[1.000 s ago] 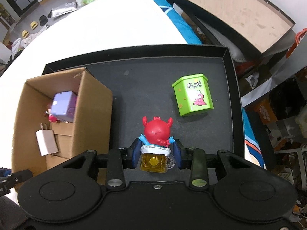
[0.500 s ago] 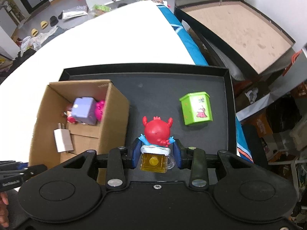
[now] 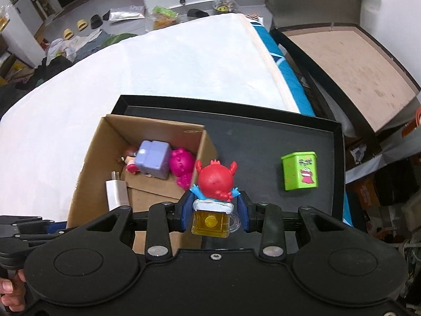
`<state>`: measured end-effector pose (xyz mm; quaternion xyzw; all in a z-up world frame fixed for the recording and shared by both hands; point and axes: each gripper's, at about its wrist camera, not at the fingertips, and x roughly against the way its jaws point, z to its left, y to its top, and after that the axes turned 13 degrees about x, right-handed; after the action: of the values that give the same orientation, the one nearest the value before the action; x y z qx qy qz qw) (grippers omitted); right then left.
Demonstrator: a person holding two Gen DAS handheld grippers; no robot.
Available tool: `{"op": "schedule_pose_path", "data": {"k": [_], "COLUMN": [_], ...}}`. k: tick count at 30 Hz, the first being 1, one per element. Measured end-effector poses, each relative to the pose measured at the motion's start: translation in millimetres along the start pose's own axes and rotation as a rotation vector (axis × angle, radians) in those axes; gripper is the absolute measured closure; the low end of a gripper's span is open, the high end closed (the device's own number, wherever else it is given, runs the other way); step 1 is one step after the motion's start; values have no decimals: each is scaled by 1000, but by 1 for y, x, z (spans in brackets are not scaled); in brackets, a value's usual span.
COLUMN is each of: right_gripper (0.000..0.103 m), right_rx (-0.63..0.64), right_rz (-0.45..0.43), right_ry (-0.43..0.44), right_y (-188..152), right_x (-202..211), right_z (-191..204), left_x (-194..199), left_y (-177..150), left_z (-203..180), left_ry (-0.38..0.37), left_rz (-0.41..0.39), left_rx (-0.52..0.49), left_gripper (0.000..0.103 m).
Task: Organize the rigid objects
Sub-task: 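Lift and carry the red figure with the right gripper over the box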
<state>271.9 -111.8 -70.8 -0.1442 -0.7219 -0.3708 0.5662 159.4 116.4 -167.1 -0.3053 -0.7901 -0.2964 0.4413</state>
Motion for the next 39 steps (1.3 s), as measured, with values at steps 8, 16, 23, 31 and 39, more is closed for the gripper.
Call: {"op": "schedule_pose_path", "data": {"k": [8, 16, 23, 31, 39], "right_gripper": [68, 68, 68, 68, 68], "right_rx": [40, 77, 105, 116, 106], "right_rz": [10, 4, 8, 31, 62], "right_ry": [-11, -10, -7, 8, 19], "right_y": [10, 22, 30, 30, 27], "right_x": [-4, -6, -12, -27, -45], "right_z": [19, 41, 59, 75, 83], "left_x": [0, 0, 0, 1, 1], "left_y": [1, 1, 1, 1, 1], "left_z": [2, 2, 3, 5, 6], "left_ry": [-18, -27, -37, -47, -54], "left_rz": [-1, 0, -4, -4, -2], "left_rx": [7, 2, 4, 5, 7], "left_gripper": [83, 83, 83, 83, 83]}}
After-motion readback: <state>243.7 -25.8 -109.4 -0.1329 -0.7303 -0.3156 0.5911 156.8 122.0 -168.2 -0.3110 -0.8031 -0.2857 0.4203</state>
